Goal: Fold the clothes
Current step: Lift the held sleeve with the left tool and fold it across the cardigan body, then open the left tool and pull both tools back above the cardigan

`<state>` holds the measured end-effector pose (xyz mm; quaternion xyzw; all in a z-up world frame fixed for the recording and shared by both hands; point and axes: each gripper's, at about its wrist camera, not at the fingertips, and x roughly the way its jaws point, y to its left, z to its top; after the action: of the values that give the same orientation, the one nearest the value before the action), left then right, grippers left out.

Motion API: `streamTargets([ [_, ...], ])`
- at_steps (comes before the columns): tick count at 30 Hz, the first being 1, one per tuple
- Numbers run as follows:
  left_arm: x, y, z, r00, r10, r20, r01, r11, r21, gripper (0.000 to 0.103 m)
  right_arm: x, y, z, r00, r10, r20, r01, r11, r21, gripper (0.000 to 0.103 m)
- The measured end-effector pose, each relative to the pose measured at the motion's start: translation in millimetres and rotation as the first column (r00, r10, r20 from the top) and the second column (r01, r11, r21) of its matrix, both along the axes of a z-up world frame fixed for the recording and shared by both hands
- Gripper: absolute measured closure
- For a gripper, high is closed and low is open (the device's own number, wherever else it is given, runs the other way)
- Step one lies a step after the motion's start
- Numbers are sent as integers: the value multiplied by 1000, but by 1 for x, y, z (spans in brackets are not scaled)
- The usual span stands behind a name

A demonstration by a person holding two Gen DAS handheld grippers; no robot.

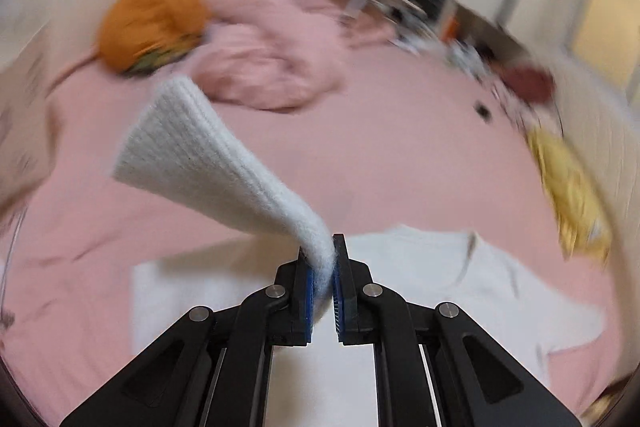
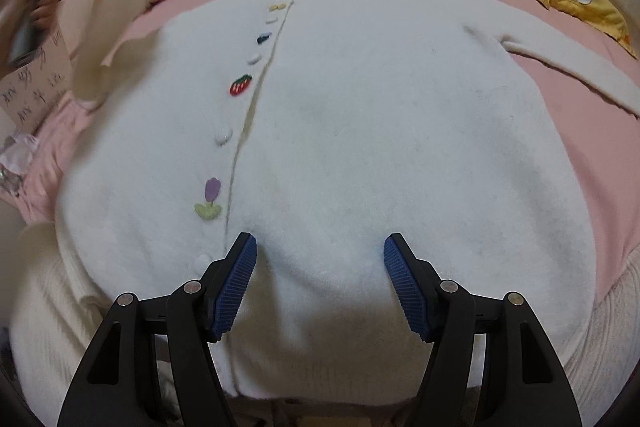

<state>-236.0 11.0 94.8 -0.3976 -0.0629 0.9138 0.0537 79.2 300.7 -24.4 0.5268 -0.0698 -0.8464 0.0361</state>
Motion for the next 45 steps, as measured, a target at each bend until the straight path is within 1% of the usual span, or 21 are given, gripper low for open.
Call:
streamTargets([
  [4, -3, 109, -19, 990, -141, 0, 141, 988, -60, 94, -1, 8, 6, 999, 7, -42, -9, 999, -43, 36],
  [7, 3, 195, -43, 960, -276, 38, 279, 948, -152, 94, -3, 14, 7, 999, 5, -49, -9, 996, -86, 36],
  [9, 18, 252, -66, 924, -374, 82, 383, 894, -234, 94, -5, 18, 8, 999, 2, -48, -7, 993, -119, 36],
  [13, 55, 338, -134, 827, -510, 236, 559, 701, -443, 94, -8, 23, 11, 998, -2, -56, -7, 987, -158, 36],
  [15, 67, 357, -154, 802, -533, 269, 590, 637, -497, 94, -7, 23, 13, 998, -3, -63, -8, 986, -167, 36],
  [17, 80, 363, -159, 799, -550, 242, 577, 587, -568, 94, -7, 24, 15, 998, -4, -70, -9, 984, -176, 36],
  [19, 84, 361, -154, 797, -559, 228, 575, 586, -571, 94, -9, 25, 13, 998, -6, -62, -6, 981, -194, 36],
  [23, 94, 347, -134, 793, -588, 160, 570, 623, -536, 93, -12, 22, 12, 999, -4, -51, -7, 978, -207, 36],
  [25, 92, 347, -143, 785, -583, 209, 593, 609, -527, 93, -12, 20, 11, 999, 1, -48, -11, 979, -205, 36],
  [28, 92, 353, -158, 764, -585, 273, 620, 549, -560, 89, -13, 16, 10, 999, 5, -46, -14, 981, -194, 36],
  [29, 93, 354, -154, 765, -582, 277, 623, 558, -548, 84, -14, 15, 10, 999, 6, -47, -14, 982, -187, 36],
  [30, 92, 354, -149, 768, -571, 289, 626, 577, -525, 71, -13, 18, 12, 999, 4, -49, -13, 983, -184, 36],
  [31, 92, 349, -141, 772, -564, 293, 630, 616, -473, 62, -14, 19, 12, 999, -2, -50, -8, 982, -187, 36],
  [32, 92, 342, -132, 775, -559, 294, 631, 659, -410, 42, -13, 22, 12, 998, -13, -53, 2, 981, -193, 36],
  [33, 92, 329, -119, 772, -572, 277, 635, 711, -302, 30, -13, 25, 13, 998, -28, -59, 16, 980, -199, 36],
  [35, 94, 295, -95, 774, -589, 231, 616, 786, -59, 19, -13, 30, 15, 996, -55, -73, 39, 979, -201, 36],
  [36, 96, 276, -88, 784, -583, 215, 586, 808, 52, 18, -13, 32, 16, 994, -67, -81, 51, 979, -195, 36],
  [38, 96, 228, -79, 832, -519, 198, 481, 851, 211, 16, -13, 36, 19, 991, -92, -96, 73, 980, -185, 36],
  [41, 90, 156, -79, 915, -345, 207, 305, 931, 202, 13, -29, 46, 27, 985, -113, -128, 90, 981, -172, 36],
  [42, 82, 135, -82, 935, -283, 215, 252, 954, 161, 13, -39, 50, 32, 982, -113, -152, 89, 983, -158, 36],
  [45, 65, 87, -94, 960, -150, 235, 124, 985, 123, 13, -81, 58, 49, 968, -95, -230, 77, 993, -85, 36],
])
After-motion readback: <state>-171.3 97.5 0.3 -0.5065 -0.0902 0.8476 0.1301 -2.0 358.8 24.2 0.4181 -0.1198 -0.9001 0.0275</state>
